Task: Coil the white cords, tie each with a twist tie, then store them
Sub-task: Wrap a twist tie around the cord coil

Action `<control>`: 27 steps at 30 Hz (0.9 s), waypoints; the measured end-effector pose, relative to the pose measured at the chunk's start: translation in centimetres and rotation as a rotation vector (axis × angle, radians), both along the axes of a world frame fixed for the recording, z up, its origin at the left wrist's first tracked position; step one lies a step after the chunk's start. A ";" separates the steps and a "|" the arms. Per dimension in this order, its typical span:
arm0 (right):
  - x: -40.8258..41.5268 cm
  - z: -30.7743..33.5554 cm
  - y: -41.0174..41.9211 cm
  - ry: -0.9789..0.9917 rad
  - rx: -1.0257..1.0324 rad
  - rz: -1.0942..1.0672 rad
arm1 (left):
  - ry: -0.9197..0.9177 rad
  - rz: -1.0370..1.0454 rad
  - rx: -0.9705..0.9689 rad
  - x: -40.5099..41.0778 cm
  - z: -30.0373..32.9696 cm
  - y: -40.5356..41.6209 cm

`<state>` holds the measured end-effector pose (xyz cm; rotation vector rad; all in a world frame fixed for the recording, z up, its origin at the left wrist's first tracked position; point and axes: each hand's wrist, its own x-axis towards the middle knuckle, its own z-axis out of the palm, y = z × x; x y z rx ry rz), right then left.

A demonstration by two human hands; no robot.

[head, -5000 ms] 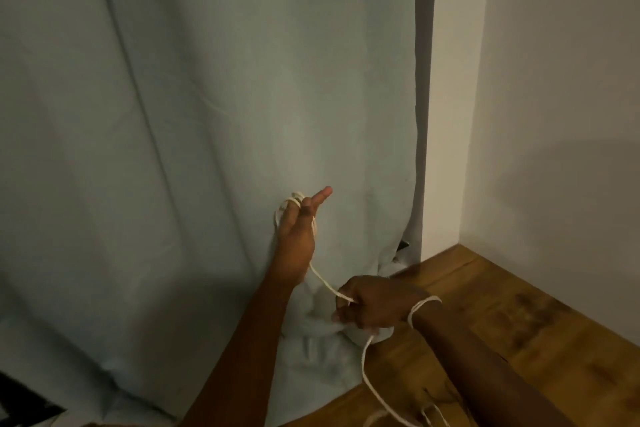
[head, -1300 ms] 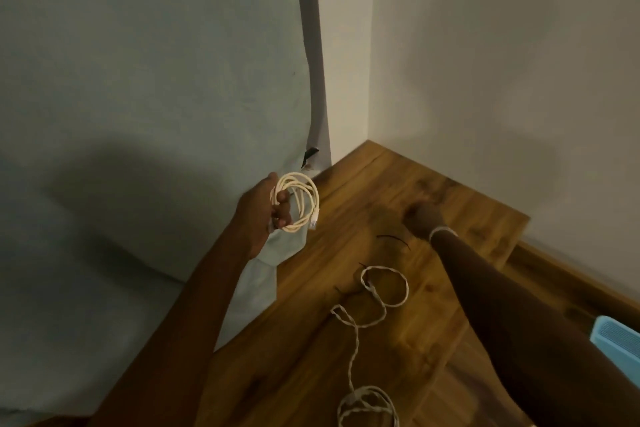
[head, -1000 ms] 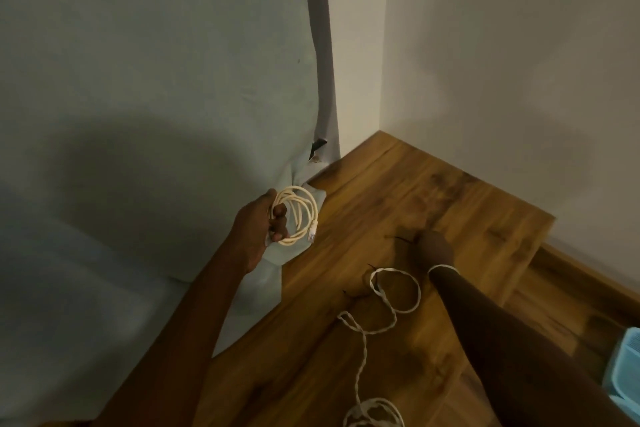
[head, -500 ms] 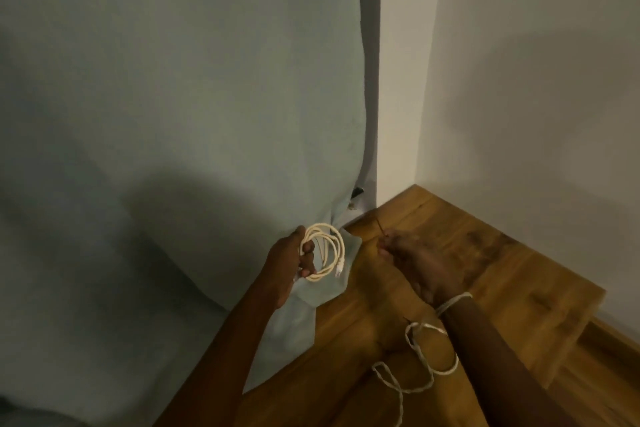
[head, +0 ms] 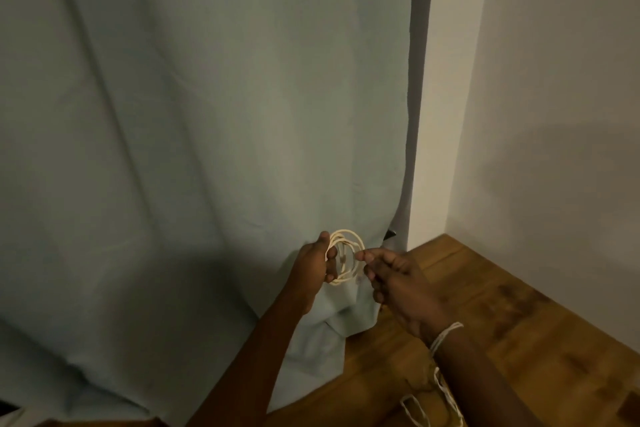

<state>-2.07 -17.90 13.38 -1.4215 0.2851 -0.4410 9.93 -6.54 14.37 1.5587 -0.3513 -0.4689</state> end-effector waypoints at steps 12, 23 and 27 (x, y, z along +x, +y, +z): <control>2.2 1.4 3.0 0.047 0.066 -0.162 | -0.416 0.085 0.098 -3.5 1.1 -0.7; 2.1 1.9 2.4 0.019 0.418 -0.226 | -0.746 0.105 0.149 -5.2 1.2 -0.4; 1.5 2.1 2.1 -0.046 0.495 -0.122 | -0.719 0.096 0.140 -4.9 0.7 -0.1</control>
